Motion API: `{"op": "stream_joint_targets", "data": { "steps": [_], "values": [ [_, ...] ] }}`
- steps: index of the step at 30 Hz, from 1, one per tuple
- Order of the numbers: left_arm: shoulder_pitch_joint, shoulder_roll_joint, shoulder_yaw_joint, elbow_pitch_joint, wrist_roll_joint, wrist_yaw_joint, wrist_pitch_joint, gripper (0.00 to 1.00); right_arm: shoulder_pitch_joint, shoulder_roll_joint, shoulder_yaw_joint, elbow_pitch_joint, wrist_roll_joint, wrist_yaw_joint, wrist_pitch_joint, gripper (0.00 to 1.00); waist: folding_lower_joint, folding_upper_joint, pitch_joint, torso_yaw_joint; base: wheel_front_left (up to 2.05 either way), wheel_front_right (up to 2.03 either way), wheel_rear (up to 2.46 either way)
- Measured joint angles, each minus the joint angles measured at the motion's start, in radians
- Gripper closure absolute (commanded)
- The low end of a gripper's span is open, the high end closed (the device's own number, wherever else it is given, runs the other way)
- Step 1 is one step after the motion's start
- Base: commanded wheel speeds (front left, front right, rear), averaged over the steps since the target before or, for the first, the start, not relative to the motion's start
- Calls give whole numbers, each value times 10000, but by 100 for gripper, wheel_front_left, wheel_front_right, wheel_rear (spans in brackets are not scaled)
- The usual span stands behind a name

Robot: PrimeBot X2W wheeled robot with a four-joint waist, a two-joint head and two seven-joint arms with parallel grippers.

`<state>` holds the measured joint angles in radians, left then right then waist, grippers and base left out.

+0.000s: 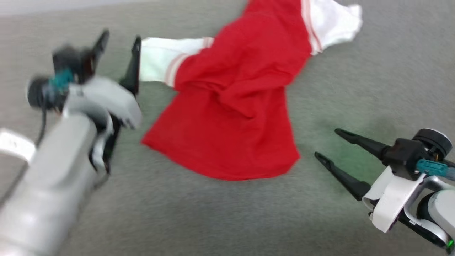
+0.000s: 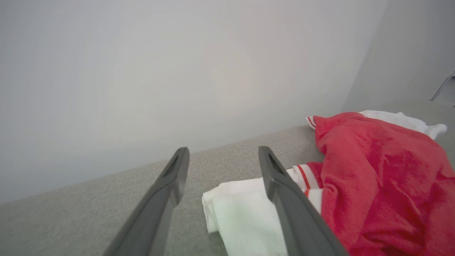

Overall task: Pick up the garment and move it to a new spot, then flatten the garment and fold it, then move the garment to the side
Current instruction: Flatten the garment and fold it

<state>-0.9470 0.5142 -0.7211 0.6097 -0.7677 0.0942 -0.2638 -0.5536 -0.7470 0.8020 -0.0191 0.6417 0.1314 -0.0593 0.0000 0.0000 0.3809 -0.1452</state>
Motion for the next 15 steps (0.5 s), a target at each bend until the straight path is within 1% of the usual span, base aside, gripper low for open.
{"op": "stream_joint_targets", "data": {
  "steps": [1,3,6,10,13,15],
  "values": [
    [578,-56,447,-518,165,186,-2,0,-207,-167,303,-104,81,0,215,0,0,0,-105,209,0,0,0],
    [1632,-217,1131,-1463,514,426,-4,0,-635,-502,915,-307,332,0,652,0,0,0,-297,607,0,0,0],
    [3136,-650,2002,-2399,932,558,-2,0,-1351,-978,1927,-566,717,0,1352,0,0,0,-553,1200,0,0,0],
    [4567,-1273,3012,-3196,1452,523,-4,0,-2510,-1342,3264,-598,989,0,2013,0,0,0,-828,1941,0,0,0],
    [5389,-1772,3622,-3597,1806,322,-4,0,-3219,-1453,4307,-441,1095,0,2504,0,0,0,-968,2455,0,0,0],
    [5833,-2054,3954,-3766,2031,163,-4,0,-3507,-1505,4648,-284,1151,0,2945,0,0,0,-1036,2780,0,0,0]
  ]
}}
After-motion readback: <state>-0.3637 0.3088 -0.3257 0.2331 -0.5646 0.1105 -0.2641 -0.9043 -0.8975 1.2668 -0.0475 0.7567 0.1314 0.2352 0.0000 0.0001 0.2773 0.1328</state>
